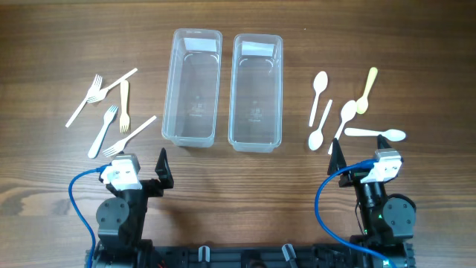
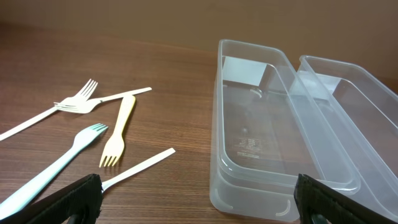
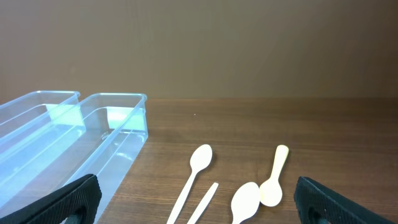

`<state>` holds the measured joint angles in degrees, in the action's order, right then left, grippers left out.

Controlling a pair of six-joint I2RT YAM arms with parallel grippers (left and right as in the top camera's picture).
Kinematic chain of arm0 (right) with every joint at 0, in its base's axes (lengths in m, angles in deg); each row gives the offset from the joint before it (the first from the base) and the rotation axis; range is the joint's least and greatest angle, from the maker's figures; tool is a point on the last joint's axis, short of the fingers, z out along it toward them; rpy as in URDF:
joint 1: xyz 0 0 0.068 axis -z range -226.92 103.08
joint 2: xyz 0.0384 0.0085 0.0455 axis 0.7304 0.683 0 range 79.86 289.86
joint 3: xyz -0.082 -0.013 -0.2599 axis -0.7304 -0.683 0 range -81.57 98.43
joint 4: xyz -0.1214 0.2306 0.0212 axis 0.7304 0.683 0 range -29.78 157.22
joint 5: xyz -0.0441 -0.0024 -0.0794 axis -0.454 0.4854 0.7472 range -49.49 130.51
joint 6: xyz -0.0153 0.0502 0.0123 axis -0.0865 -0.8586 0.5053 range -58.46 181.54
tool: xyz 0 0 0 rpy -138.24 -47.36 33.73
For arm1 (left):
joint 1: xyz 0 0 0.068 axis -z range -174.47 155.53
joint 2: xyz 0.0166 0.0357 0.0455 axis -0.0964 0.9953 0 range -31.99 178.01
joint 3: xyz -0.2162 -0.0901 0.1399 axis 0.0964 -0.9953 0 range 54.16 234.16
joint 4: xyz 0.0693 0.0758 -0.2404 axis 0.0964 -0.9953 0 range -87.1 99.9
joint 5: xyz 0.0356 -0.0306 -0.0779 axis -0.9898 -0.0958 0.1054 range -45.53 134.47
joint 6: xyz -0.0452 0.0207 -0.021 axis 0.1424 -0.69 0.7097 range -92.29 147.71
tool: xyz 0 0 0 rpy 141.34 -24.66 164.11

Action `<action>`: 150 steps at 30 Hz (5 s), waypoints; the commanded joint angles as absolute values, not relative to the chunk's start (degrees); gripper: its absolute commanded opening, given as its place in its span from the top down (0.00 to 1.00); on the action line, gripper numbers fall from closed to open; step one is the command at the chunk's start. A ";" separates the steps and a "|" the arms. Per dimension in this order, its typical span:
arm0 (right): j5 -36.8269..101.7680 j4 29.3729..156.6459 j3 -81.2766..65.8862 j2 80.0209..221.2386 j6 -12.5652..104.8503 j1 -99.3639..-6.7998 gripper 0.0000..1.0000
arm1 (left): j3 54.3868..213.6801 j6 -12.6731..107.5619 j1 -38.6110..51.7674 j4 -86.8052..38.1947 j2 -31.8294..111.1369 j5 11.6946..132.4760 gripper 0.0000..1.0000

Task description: Pack container

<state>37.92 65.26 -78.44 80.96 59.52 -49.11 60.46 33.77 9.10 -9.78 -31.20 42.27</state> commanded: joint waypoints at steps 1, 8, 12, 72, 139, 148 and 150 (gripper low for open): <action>37.44 64.82 -79.09 80.28 60.04 -48.92 0.00 | 60.16 33.27 8.73 -9.58 -31.61 42.95 0.00; 37.44 64.82 -79.09 80.28 60.04 -48.92 0.00 | 60.16 33.29 8.73 -9.58 -31.61 42.95 0.00; 37.44 64.82 -79.09 80.28 60.04 -48.92 0.00 | 60.16 33.27 8.73 -9.58 -31.61 42.95 0.00; 41.51 103.14 -18.09 175.91 39.15 -48.92 0.58 | 60.16 33.27 8.73 -9.58 -31.61 42.95 0.00; 33.75 81.09 -13.72 164.96 44.53 -77.18 0.14 | 60.16 33.27 8.73 -9.58 -31.61 42.95 0.00; 59.80 111.34 -11.79 148.13 31.43 -66.12 0.28 | 60.16 33.27 8.73 -9.58 -31.61 42.95 0.00; 59.78 113.94 -13.26 150.55 31.00 -63.26 0.39 | 60.16 33.27 8.73 -9.58 -31.61 42.95 0.00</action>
<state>56.07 112.65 -11.55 147.82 33.09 -65.59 60.31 33.77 9.10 -9.76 -31.20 42.27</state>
